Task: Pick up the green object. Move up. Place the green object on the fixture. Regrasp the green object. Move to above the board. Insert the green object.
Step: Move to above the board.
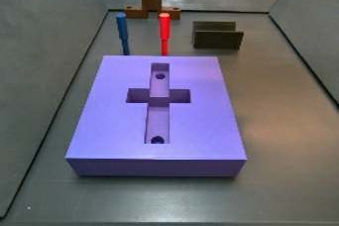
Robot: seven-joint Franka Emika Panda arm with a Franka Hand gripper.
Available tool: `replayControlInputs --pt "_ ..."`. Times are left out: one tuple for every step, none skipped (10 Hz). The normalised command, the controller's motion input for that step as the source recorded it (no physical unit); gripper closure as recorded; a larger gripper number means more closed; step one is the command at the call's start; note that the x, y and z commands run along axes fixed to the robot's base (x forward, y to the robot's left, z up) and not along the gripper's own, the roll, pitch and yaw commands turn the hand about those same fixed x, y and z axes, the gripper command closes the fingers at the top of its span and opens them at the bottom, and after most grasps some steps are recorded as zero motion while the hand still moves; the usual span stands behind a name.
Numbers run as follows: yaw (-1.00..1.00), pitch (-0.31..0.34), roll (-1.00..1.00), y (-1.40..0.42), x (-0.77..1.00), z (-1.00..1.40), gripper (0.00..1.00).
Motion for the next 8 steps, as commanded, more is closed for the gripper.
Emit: replayControlInputs --pt "0.03 0.127 0.00 -0.01 0.05 0.38 1.00" --pt "0.04 0.131 0.01 -0.02 0.07 0.21 1.00" --pt "0.05 0.130 0.00 -0.02 0.06 0.17 1.00" --pt "0.01 0.092 -1.00 -1.40 -1.25 0.28 1.00" --pt "0.01 0.077 -1.00 -1.40 -1.27 0.27 1.00" --pt "0.02 0.033 -1.00 -1.40 -1.37 0.29 1.00" --pt "0.04 0.011 -1.00 -1.36 -1.40 0.26 1.00" --pt "0.04 0.009 -1.00 -1.37 -1.40 0.26 1.00"
